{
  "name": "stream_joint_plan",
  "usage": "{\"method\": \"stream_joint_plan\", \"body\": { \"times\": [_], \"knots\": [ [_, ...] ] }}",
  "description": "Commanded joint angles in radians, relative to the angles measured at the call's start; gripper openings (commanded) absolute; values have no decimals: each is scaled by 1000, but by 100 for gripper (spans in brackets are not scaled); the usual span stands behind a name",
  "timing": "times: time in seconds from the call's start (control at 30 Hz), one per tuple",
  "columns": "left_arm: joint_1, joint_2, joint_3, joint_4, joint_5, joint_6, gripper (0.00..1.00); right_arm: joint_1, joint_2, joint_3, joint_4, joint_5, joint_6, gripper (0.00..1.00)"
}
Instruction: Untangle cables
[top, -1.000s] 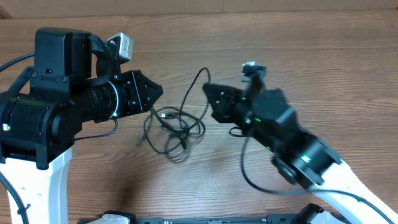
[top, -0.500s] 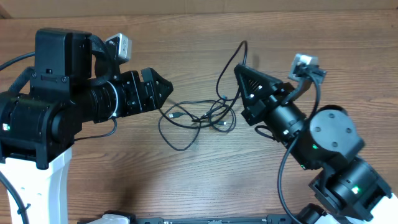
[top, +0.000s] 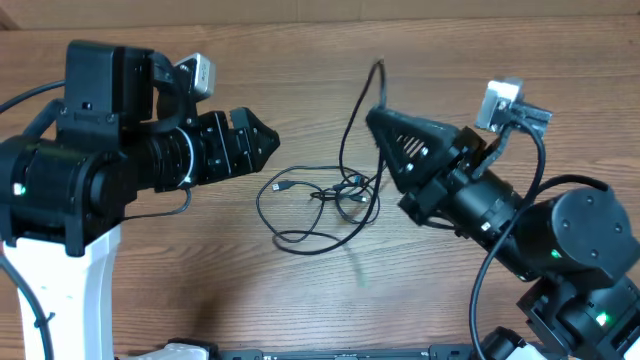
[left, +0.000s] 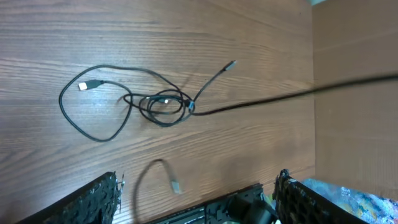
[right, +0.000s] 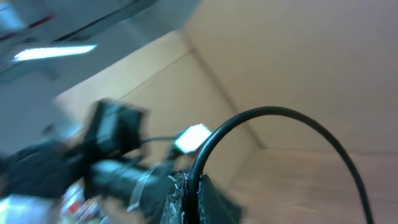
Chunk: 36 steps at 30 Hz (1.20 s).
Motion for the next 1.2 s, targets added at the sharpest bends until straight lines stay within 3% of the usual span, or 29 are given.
{"method": "stream_joint_plan", "body": {
  "times": [0.0,0.33,0.43,0.53,0.6,0.73,0.9,1.17],
  "knots": [
    [-2,19,15,-10,-8,15,81,-3,-12,31,50,-214,-101,4],
    [-2,53,15,-34,-26,15,79,-4,-12,31,102,-280,-100,4],
    [-2,53,15,-41,-42,15,78,-3,-12,31,34,-138,-93,4],
    [-2,53,15,-48,-52,15,78,-3,-12,31,-105,150,40,4],
    [-2,53,15,-47,-59,15,78,-3,-11,31,-146,194,80,4],
    [-2,55,15,-44,-60,15,79,-3,-11,31,-122,60,75,4],
    [-2,56,15,-45,-85,15,79,-3,-11,31,47,-299,-2,4],
    [-2,56,15,-47,-85,15,79,-3,-10,31,113,-393,-23,4]
  ]
}}
